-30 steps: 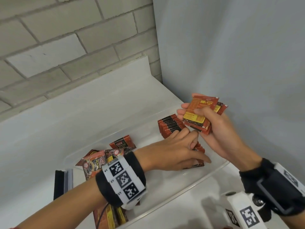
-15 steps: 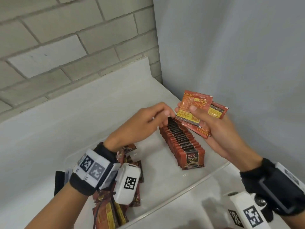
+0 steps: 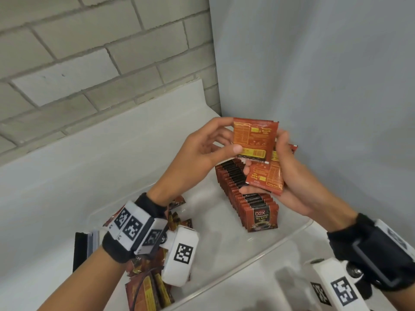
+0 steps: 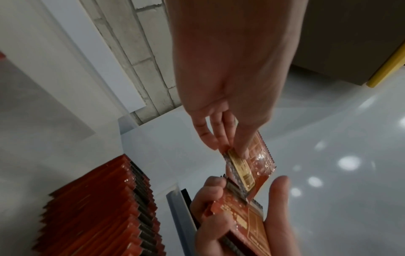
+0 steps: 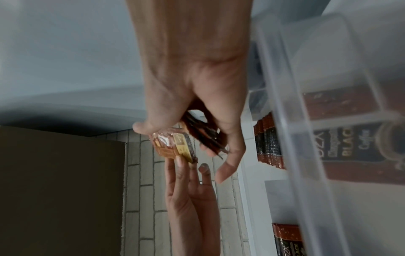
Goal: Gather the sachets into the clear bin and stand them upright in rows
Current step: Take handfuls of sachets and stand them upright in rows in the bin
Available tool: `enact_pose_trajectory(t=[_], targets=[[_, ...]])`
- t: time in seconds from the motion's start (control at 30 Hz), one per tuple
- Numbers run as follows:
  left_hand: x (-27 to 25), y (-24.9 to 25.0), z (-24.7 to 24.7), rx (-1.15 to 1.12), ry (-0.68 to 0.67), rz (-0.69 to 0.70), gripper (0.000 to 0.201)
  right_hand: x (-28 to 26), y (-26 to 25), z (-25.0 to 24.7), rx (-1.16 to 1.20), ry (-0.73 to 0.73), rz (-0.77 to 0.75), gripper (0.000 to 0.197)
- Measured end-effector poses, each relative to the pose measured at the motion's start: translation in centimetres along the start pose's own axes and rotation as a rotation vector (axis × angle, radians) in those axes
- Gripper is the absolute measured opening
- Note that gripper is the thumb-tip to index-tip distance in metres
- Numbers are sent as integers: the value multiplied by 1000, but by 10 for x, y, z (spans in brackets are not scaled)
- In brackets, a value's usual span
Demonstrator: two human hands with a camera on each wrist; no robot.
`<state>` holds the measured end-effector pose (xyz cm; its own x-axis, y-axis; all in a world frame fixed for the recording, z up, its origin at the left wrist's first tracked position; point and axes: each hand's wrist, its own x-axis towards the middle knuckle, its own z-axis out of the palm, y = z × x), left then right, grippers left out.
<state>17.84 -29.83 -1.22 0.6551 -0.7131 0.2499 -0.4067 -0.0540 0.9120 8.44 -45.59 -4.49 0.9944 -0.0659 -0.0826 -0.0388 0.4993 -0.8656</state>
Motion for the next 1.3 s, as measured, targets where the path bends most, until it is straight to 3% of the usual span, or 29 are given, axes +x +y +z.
enact_pose_trajectory(t=[0.13,0.33,0.5,0.6,0.8,0.93,1.0,1.13,1.2,1.3], targets=[[-2,1,-6,-29,33,24,24,1,-1,0,39,-15,14,61],[-8,-5,-11,-57,-67,98,11,2,0,0,-20,-7,86,79],[-7,-10,-10,-8,-93,99,10,-3,-3,1,-20,-76,111,28],[-6,-15,-11,43,-88,89,9,-4,-4,1,-30,-93,112,20],[-8,-5,-9,-44,30,-101,25,-3,-2,1,-9,-61,69,25],[-12,-2,-6,-70,-42,-211,56,-2,-2,-1,73,-15,43,25],[-13,0,-3,-69,-61,-210,60,-1,-2,-2,84,-2,45,26],[-11,8,-5,-36,-98,-143,39,0,1,-5,68,1,50,26],[-10,11,-9,-23,-128,-107,28,1,2,-6,78,21,18,17],[-11,12,-14,17,-254,-107,25,5,4,-8,206,119,-74,13]])
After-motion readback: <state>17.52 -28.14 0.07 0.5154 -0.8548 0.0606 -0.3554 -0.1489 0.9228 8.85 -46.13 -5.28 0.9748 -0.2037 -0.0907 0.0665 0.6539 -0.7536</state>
